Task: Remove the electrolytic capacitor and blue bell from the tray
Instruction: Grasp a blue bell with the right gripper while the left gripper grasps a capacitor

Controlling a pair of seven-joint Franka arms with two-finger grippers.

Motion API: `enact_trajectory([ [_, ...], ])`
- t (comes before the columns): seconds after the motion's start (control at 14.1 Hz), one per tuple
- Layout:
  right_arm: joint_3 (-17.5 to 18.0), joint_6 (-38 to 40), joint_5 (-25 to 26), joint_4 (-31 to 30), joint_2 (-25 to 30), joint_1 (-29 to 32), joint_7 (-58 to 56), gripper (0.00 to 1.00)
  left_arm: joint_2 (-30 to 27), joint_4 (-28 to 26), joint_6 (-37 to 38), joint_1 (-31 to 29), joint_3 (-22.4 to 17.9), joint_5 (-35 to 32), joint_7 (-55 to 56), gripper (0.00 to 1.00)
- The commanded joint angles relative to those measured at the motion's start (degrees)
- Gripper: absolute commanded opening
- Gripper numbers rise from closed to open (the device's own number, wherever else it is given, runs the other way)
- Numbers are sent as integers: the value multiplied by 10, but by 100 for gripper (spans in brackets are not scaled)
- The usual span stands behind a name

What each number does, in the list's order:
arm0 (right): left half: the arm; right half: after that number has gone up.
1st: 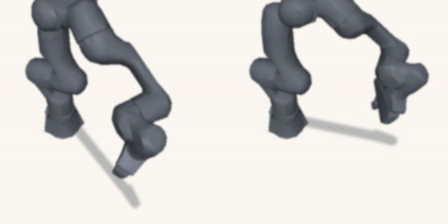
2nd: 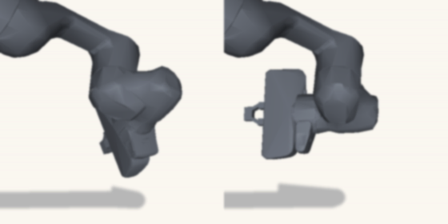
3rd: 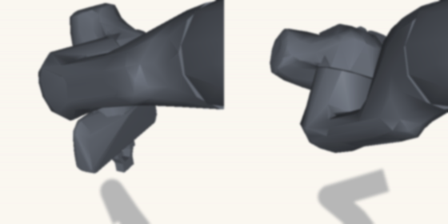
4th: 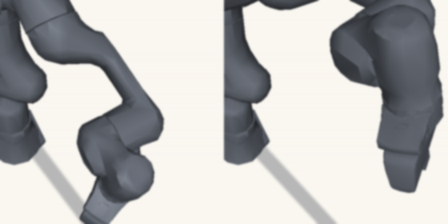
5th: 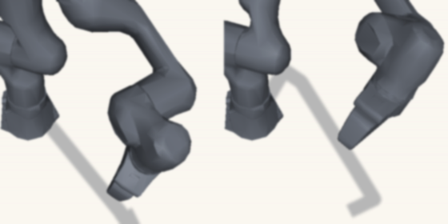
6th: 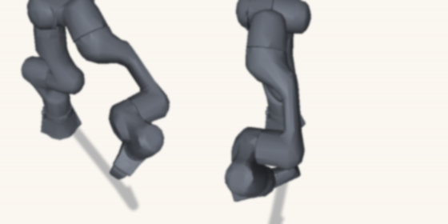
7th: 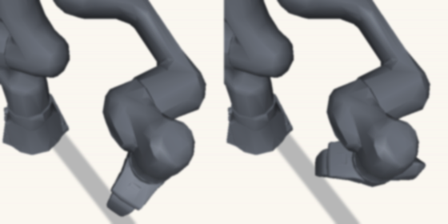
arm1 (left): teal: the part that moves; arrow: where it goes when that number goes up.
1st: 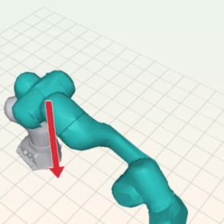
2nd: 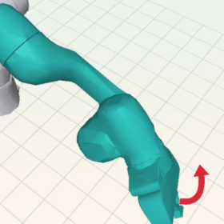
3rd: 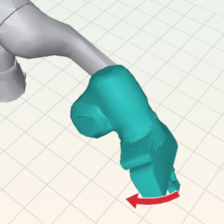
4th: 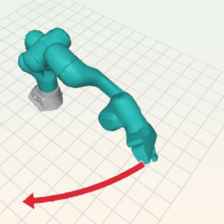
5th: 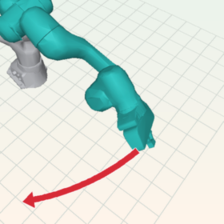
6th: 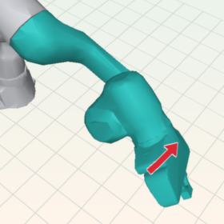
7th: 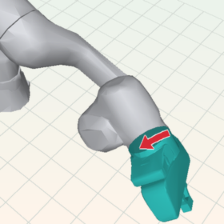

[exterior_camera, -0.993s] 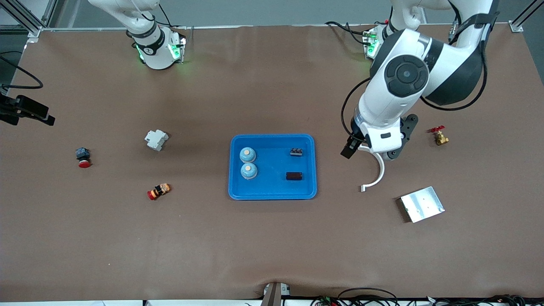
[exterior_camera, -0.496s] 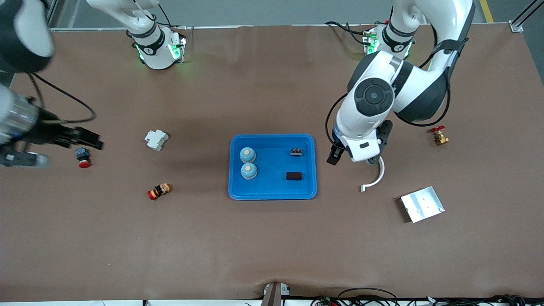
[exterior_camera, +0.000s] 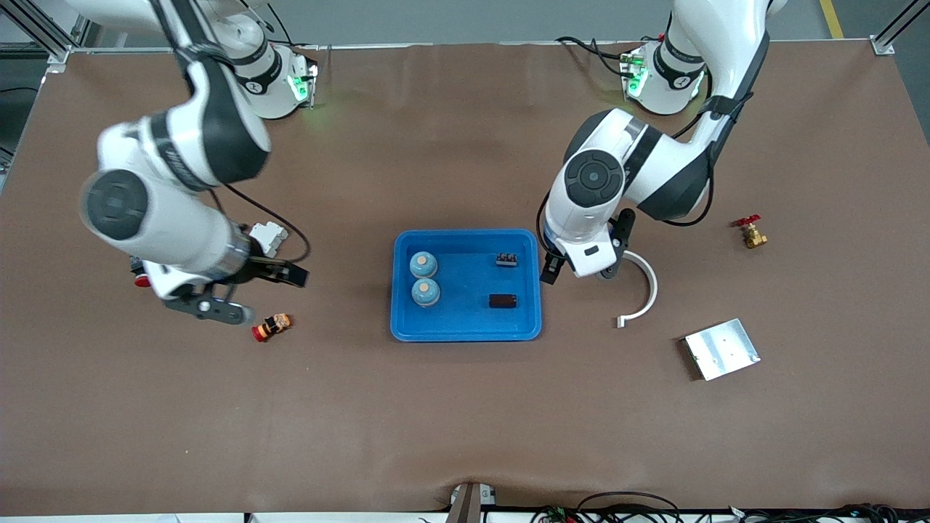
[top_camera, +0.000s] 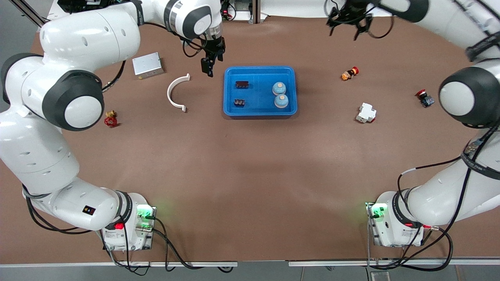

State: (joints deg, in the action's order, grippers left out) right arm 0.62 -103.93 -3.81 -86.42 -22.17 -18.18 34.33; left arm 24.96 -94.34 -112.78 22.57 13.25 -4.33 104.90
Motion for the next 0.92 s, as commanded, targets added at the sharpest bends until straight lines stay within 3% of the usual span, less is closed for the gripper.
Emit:
enact_trajectory([
  [0.0,-4,-24,12,10,-38,-44,98,100,23,-3,-25,12,-2,-34,37,100],
  [0.21,-2,-65,12,10,-81,-92,184,100,61,20,-41,23,-2,-56,79,100],
  [0.43,-1,-102,12,10,-124,-124,190,100,107,63,-41,31,-2,-55,108,100],
  [0.85,26,-170,7,-29,-154,-129,189,100,159,102,-65,42,-8,-53,127,100],
])
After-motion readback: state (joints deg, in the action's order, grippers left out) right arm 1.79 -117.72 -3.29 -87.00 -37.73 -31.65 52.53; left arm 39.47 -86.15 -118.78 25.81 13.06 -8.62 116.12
